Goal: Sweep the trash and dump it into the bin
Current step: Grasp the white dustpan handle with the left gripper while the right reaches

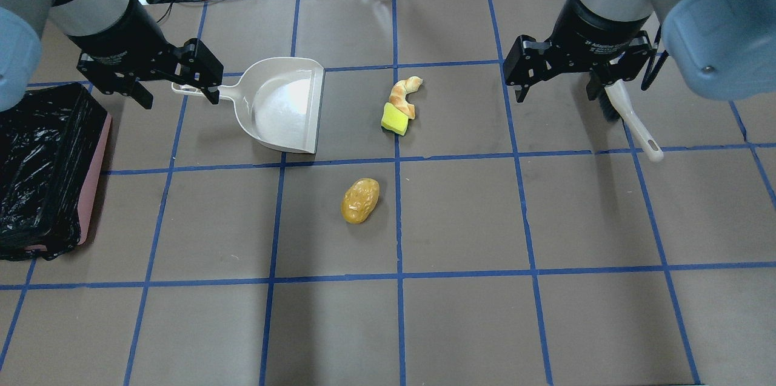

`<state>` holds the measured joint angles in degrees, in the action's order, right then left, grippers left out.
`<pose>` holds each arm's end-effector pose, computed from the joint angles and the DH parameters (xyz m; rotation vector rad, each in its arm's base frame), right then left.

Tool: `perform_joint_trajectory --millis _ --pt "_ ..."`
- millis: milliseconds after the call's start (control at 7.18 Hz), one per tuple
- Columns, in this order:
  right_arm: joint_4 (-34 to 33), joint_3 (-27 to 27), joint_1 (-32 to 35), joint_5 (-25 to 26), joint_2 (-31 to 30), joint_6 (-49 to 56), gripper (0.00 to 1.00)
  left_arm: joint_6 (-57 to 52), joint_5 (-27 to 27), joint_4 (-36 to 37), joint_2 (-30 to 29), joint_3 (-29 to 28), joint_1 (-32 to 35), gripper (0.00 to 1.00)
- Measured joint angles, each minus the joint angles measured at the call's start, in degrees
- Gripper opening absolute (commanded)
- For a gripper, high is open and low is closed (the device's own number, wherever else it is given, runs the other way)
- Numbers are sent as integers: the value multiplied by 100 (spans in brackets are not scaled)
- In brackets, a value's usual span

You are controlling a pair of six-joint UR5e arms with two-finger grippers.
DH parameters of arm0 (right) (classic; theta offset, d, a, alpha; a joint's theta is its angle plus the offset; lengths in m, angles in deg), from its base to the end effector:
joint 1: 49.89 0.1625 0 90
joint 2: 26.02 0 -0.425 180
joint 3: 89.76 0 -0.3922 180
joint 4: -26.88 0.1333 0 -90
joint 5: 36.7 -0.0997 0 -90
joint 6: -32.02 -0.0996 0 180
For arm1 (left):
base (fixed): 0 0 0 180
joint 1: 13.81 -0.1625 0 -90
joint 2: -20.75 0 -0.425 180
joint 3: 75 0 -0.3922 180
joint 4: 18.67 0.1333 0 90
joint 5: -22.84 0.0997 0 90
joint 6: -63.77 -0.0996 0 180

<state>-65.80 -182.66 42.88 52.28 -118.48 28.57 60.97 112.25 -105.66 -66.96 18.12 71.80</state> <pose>0.1580 -0.4704 0.4885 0.0180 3.1211 -0.0594 -0.0973 -0.4875 0.4857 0.0432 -3.1328 0.0605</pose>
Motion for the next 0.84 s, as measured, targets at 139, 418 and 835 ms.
perform_joint_trajectory --millis 139,418,835 --pt "2 0 1 -3 0 -4 100 0 -20 -4 -1 11 0 100" --pt "-42 0 -5 15 6 7 100 -60 -61 10 -39 26 -8 100" --pt "-32 -30 -415 12 54 665 100 -1854 -38 257 -286 44 -94 100"
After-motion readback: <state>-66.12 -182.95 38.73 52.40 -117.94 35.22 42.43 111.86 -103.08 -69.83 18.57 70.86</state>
